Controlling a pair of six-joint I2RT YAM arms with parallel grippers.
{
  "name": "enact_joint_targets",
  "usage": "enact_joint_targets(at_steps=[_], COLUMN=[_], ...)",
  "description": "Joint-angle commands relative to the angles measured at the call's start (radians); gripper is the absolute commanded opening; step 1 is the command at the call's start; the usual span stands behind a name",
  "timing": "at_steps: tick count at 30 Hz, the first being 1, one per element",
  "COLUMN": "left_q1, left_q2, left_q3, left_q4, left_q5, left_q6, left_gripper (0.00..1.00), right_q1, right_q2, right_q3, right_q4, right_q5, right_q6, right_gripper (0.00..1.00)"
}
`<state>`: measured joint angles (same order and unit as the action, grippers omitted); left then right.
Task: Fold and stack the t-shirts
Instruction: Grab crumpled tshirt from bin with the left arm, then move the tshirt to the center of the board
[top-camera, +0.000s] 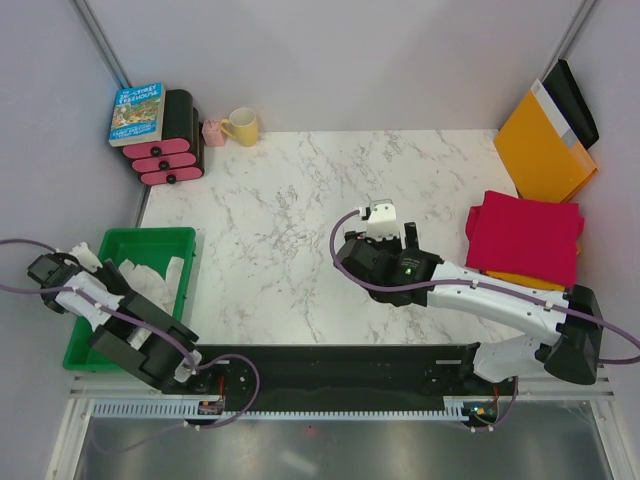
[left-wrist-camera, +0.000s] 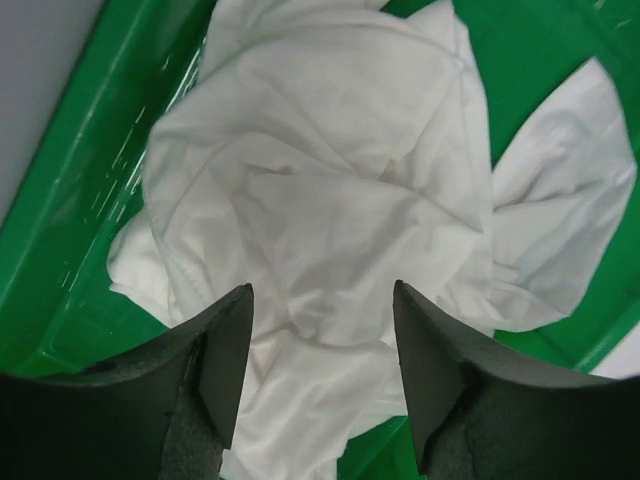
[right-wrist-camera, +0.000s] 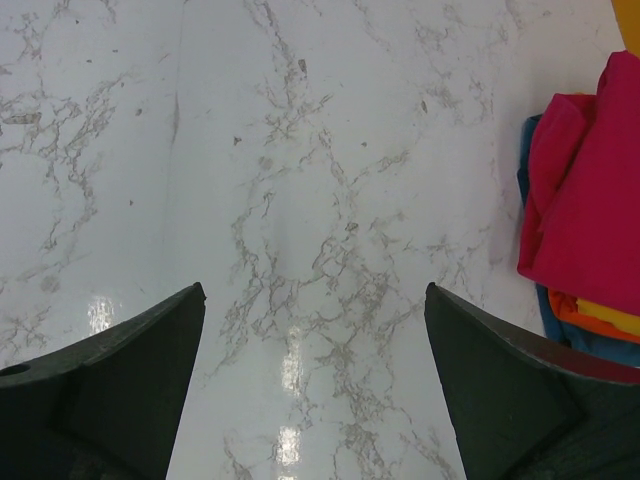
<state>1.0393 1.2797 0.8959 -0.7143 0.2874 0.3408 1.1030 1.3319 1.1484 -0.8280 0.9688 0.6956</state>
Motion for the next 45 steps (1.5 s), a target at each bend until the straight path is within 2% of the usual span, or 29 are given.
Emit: enact_joint_targets(at_steps=[1,4,7,9,10,11,14,16,19,22,23,25,26,28,29,30,31,37,40,45], left_q1=[0.005,0.005,0.004,0.005,0.004,0.004,0.005,0.005,0.002,-0.045,-0.088,-0.131,-0.187,-0.272,-0.370,-0.425,-0.537,-0.864,-0.950,-0.952], left_q2=[0.012,0.024,0.061,0.079,0.082,0.081,0.023,-0.087,-0.218,-0.253,-0.246,-0.212,-0.201,-0.172,-0.165,-0.160,-0.149,-0.082,-0.051,0.010], left_q3=[-0.066,-0.097,-0.110,-0.117,-0.118,-0.118,-0.114,-0.092,0.032,0.249,0.382,0.510,0.623,0.716,0.783,0.810,0.854,1.029,1.119,1.290], left_q4=[0.101,0.134,0.159,0.174,0.177,0.182,0.173,0.130,0.005,-0.095,-0.124,-0.166,-0.204,-0.232,-0.243,-0.247,-0.247,-0.260,-0.238,-0.205], left_q5=[-0.042,-0.053,-0.073,-0.086,-0.088,-0.093,-0.061,0.021,0.204,0.343,0.396,0.439,0.479,0.484,0.484,0.474,0.455,0.414,0.432,0.505], left_q6=[0.099,0.109,0.110,0.113,0.115,0.112,0.104,0.092,0.048,-0.044,-0.068,-0.141,-0.163,-0.215,-0.227,-0.252,-0.263,-0.330,-0.359,-0.391], left_gripper=[0.63,0.59,0.50,0.36,0.26,0.02,0.02,0.02,0.02,0.02,0.02,0.02,0.02,0.02,0.02,0.02,0.02,0.02,0.02,0.02], right_q1=[0.000,0.000,0.000,0.000,0.000,0.000,0.000,0.001,0.000,0.000,0.000,0.000,0.000,0.000,-0.002,0.000,0.000,-0.002,-0.003,-0.005], right_q2=[0.004,-0.002,-0.008,-0.014,-0.014,-0.016,-0.020,-0.019,-0.011,0.012,0.016,0.030,0.033,0.038,0.038,0.036,0.033,-0.009,-0.045,-0.115], right_q3=[0.030,0.022,0.014,0.010,0.010,0.005,-0.001,-0.003,0.005,0.033,0.042,0.063,0.068,0.085,0.094,0.102,0.122,0.174,0.163,0.126], right_q4=[0.001,0.000,-0.005,-0.011,-0.014,-0.014,-0.020,-0.020,-0.020,-0.016,-0.013,-0.002,0.007,0.015,0.020,0.020,0.020,0.021,0.020,0.000], right_q5=[-0.019,-0.018,-0.021,-0.019,-0.019,-0.019,-0.022,-0.024,-0.019,-0.007,-0.007,-0.005,-0.004,0.004,0.005,0.011,0.018,0.054,0.059,0.061], right_q6=[0.035,0.044,0.054,0.061,0.062,0.064,0.071,0.071,0.071,0.068,0.065,0.058,0.055,0.042,0.038,0.025,0.018,-0.027,-0.024,0.028], right_gripper=[0.98,0.98,0.98,0.98,0.98,0.98,0.98,0.98,0.98,0.98,0.98,0.98,0.98,0.98,0.98,0.98,0.98,0.98,0.98,0.98])
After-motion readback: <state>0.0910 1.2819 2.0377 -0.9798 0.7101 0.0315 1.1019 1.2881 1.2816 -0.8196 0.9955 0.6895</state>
